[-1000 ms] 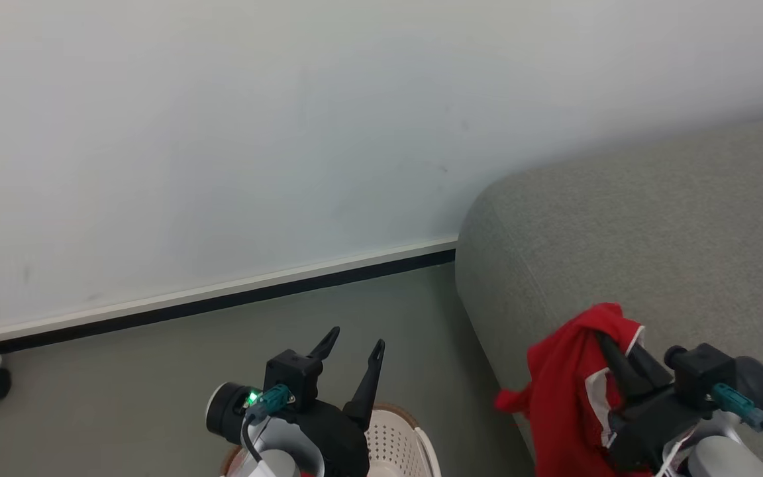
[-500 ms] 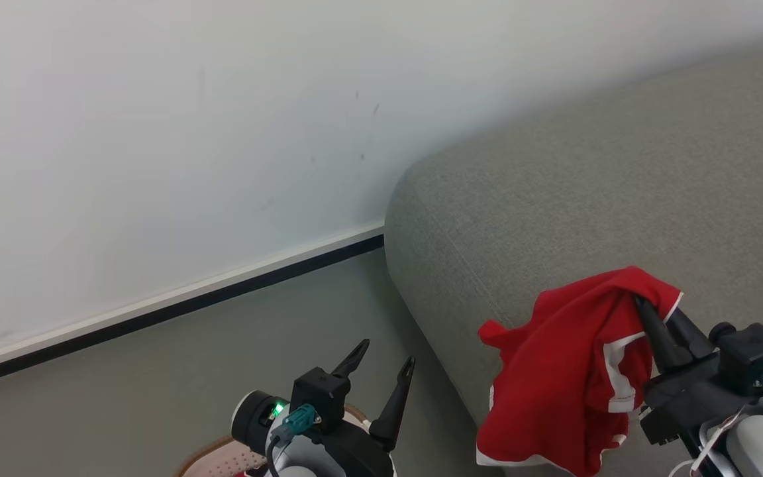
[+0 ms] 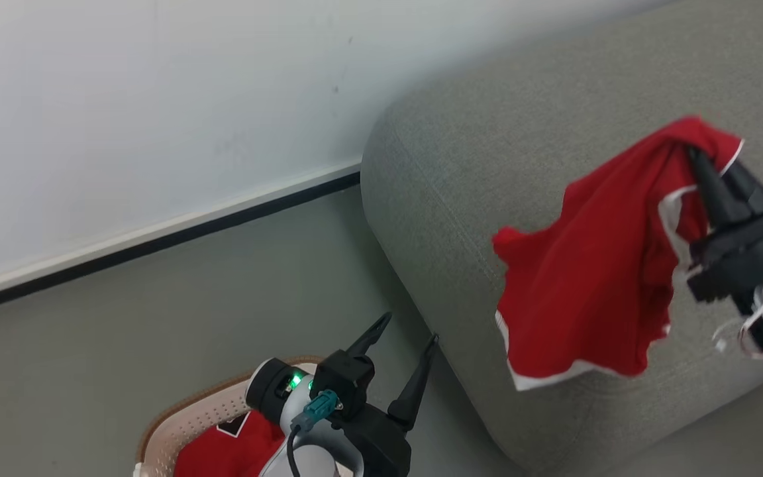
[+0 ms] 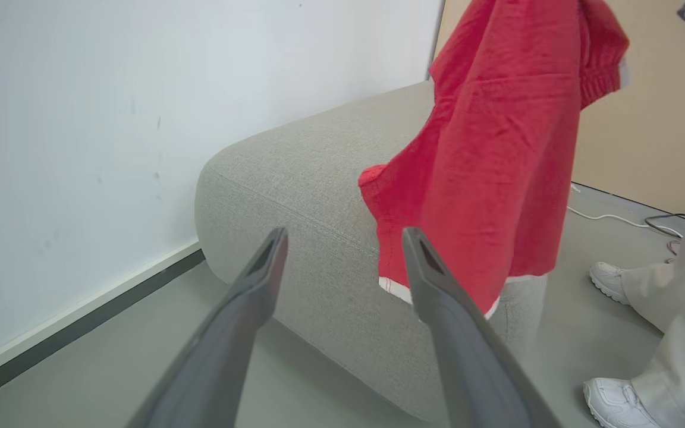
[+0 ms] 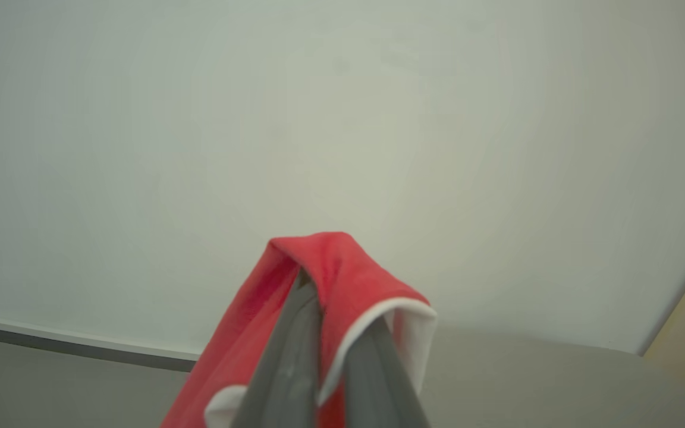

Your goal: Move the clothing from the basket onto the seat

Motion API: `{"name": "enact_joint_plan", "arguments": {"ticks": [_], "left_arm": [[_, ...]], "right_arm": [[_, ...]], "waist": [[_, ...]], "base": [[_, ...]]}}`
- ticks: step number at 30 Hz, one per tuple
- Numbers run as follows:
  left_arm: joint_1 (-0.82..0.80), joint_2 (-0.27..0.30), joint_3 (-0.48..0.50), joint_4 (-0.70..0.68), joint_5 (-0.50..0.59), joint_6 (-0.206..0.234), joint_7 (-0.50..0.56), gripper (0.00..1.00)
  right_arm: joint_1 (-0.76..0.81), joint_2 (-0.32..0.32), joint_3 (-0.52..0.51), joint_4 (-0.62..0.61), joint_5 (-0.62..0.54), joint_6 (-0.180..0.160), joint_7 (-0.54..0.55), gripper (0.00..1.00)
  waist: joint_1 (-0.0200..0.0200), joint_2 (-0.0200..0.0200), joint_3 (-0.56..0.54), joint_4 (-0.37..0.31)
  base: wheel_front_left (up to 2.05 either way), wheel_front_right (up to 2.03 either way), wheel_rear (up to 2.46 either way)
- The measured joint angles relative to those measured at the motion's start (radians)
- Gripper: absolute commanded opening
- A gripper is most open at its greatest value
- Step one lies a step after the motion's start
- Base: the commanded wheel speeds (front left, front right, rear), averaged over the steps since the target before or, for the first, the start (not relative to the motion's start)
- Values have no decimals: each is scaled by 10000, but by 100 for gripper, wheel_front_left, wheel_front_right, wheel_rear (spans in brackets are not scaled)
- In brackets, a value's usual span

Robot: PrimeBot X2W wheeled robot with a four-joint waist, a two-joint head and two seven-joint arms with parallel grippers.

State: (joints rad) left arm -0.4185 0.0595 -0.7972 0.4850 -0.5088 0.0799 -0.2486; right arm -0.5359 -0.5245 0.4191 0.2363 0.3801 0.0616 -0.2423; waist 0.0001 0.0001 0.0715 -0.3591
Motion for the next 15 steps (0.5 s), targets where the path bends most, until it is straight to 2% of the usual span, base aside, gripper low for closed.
{"name": "enact_joint_plan", "arguments": {"ticks": [3,7,15], "left_arm": [[-268,46,-61,-92,190,4,4,100],[-786,291,-127,-320,428,6,109,100],[-1484,441,-184,-819,909,81,399,100]], "right_arm": [[-1387,-71,-82,499,59,236,209,0],[-3704,-142,-449,1486,198,382,431,0],[-6102,-489,-717,3313,259,529,654,0]], "waist": [[0,0,388,50],[1,1,1073,165],[1,1,2217,424]], "base": [[0,0,0],[0,0,0],[0,0,0]]}}
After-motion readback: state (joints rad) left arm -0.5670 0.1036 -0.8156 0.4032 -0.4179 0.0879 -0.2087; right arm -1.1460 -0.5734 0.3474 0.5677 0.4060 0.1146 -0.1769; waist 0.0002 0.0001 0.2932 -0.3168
